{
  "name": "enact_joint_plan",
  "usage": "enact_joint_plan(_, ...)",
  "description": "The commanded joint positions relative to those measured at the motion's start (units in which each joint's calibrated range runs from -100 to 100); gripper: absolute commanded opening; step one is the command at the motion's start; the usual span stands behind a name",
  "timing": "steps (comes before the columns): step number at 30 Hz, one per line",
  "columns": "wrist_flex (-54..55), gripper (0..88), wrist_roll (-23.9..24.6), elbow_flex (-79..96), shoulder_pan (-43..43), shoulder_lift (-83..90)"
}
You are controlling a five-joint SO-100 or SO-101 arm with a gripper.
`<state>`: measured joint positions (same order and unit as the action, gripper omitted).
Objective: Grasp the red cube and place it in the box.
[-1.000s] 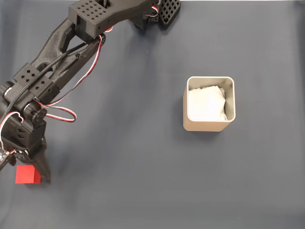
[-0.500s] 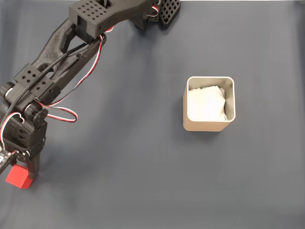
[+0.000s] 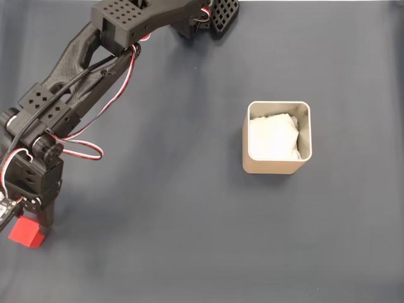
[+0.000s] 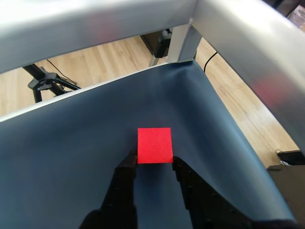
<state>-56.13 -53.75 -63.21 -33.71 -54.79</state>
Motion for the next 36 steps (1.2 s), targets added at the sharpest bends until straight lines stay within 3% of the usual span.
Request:
enact_joint_plan(1,-0.62,0.3,-0.49,3.68,0.02,8.54)
enact_joint_plan(19,-2.26,0.3,-2.59,54.64,2.51,52.07)
enact_joint_plan(36,-14.16,0.2,-1.56,72.96,17.27,82.96)
